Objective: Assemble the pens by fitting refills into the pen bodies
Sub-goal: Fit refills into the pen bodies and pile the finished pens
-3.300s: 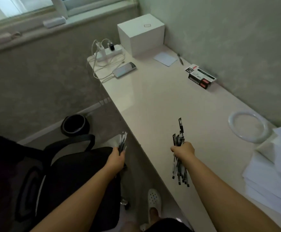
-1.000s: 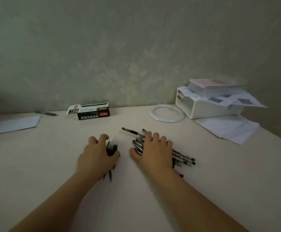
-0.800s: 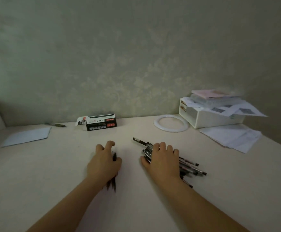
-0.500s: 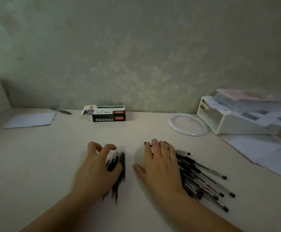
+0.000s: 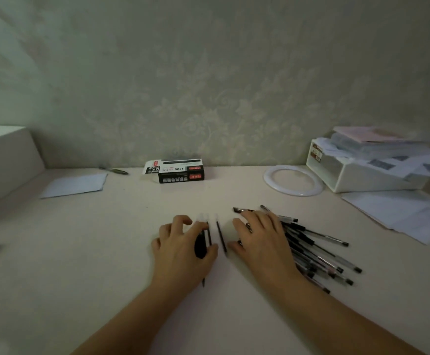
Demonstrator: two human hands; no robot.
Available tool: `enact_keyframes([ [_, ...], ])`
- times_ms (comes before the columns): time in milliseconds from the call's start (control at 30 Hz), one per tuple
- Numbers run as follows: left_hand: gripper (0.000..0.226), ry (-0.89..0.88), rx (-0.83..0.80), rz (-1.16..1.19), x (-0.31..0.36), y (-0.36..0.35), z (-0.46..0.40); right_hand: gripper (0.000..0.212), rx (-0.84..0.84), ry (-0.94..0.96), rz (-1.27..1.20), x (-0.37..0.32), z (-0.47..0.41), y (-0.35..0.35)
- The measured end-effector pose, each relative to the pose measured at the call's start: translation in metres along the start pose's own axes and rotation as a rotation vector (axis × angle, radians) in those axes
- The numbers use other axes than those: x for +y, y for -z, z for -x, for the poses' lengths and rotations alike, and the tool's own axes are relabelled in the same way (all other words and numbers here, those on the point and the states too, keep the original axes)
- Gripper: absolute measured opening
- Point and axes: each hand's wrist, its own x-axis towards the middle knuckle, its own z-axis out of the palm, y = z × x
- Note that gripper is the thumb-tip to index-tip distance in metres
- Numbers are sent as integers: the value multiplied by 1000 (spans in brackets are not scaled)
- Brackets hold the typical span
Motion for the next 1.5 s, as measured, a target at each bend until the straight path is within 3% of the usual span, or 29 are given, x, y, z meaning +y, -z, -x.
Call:
enact_keyframes([
  [133,54,-183,-113,-50,-2,-1,-1,27,-3,-54,15,-1,1,2],
  [267,55,-364,-152,-154,-2,0,4,41,-17,-150,46,-2,2,4],
  [367,52,-297,-119,-127,-7,3,0,55,-21,-164,13,0,3,4],
  [667,19,-187,-70,-5,-6,0,-2,41,73,-76,-31,6,5,-4],
  [933,11,-232,47,29,-3,-1,-3,31,86,7,-19,3,5,-5],
  [1067,4,-260,54,72,9,2,-2,31,71,53,30,0,2,1],
  [1167,12,-265,5,164,23,10,-8,30,21,14,-11,2,-8,15],
  [1233,15,-256,-49,255,36,18,-18,28,-56,-93,-221,12,-28,26],
  [1300,15,-215,-110,408,53,30,-31,29,-137,-255,-635,25,-53,42],
  [1400,21,-92,-197,711,78,44,-50,25,-59,-437,-1121,37,-87,58],
  [1500,22,-52,-328,890,86,46,-57,17,-34,-524,-1388,37,-87,49],
])
